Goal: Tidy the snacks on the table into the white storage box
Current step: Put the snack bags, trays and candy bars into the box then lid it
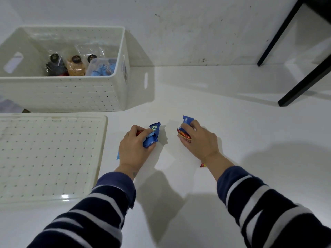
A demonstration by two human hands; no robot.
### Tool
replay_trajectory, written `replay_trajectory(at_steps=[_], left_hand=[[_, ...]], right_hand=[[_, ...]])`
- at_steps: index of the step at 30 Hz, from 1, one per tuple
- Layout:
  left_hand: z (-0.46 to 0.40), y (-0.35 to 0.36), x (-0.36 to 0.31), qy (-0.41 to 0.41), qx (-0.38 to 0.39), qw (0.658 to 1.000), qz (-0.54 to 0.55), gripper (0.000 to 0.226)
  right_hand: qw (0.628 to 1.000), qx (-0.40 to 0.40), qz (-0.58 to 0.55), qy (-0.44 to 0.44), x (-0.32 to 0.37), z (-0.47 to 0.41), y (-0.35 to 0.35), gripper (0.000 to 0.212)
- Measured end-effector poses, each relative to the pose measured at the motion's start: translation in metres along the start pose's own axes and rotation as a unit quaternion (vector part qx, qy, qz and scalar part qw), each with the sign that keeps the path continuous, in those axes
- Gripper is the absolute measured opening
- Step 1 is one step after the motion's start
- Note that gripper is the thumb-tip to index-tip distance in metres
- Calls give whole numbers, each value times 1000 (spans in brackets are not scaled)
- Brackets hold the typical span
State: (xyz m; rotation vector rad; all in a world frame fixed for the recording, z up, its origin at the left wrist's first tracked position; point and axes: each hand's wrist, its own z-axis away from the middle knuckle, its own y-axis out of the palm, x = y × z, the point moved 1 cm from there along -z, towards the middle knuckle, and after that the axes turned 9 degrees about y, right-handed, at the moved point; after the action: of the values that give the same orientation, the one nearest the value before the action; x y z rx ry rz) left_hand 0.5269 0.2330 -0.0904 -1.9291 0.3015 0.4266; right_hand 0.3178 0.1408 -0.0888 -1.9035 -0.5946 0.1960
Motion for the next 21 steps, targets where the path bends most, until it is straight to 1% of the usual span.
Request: replay_trajectory(at_steps=[3,5,7,9,11,14,16,18,21], left_hand=[[4,1,-9,4,-5,1000,-7,35],[8,4,-14,13,-3,1000,-14,34],[13,7,-20,21,1,1000,-19,34],[19,10,-22,18,6,1000,-24,34],[25,11,-24,11,12,999,-28,35],[31,9,-28,5,15,1000,-25,35],[31,5,-30,2,10,1000,-18,35],[27,-3,-32,-2,-2,1000,-12,35],[16,-21,-30,-10,-35,999,5,34]], right_hand=[[998,33,20,40,-5,0,-8,31],[996,52,54,55,-6,19,-5,33],[992,55,94,65,-3,41,-2,35],[989,56,109,79,-2,54,0,34],[992,52,94,69,-5,57,0,37],[997,48,48,27,-9,55,-1,42],[998,48,21,18,-9,55,-3,41],[998,56,-3,18,-6,51,-7,41],[997,43,-56,21,7,36,-19,41]])
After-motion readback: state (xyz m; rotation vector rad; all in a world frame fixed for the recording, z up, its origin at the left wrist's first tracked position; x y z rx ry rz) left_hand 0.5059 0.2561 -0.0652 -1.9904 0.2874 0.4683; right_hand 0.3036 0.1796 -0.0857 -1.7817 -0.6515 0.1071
